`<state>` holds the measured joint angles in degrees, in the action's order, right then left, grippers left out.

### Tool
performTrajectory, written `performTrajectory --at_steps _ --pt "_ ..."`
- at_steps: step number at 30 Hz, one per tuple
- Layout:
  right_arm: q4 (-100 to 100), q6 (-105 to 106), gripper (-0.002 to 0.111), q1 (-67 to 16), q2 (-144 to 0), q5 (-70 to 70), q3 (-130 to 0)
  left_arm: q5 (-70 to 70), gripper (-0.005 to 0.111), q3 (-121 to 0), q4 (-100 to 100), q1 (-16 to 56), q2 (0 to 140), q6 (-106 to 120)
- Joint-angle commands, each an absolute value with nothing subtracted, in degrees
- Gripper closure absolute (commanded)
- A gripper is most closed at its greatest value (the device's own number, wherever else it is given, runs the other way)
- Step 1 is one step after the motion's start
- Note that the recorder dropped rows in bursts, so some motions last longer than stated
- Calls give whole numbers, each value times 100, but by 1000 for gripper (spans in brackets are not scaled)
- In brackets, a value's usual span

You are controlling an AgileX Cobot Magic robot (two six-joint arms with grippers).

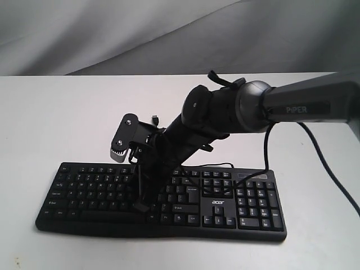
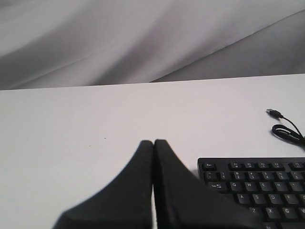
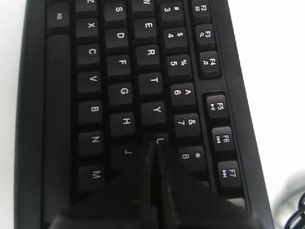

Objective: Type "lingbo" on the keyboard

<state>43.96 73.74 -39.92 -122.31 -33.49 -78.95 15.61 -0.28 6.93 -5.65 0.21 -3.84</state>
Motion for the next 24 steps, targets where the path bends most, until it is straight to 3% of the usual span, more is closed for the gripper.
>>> performTrajectory --at_steps 1,24 --pt "4343 7357 108 -3943 -12219 -3378 -7915 1523 106 0 671 -571 0 -396" --pt "4342 7350 108 -3943 -12234 -3241 -7915 1523 106 0 671 -571 0 -396"
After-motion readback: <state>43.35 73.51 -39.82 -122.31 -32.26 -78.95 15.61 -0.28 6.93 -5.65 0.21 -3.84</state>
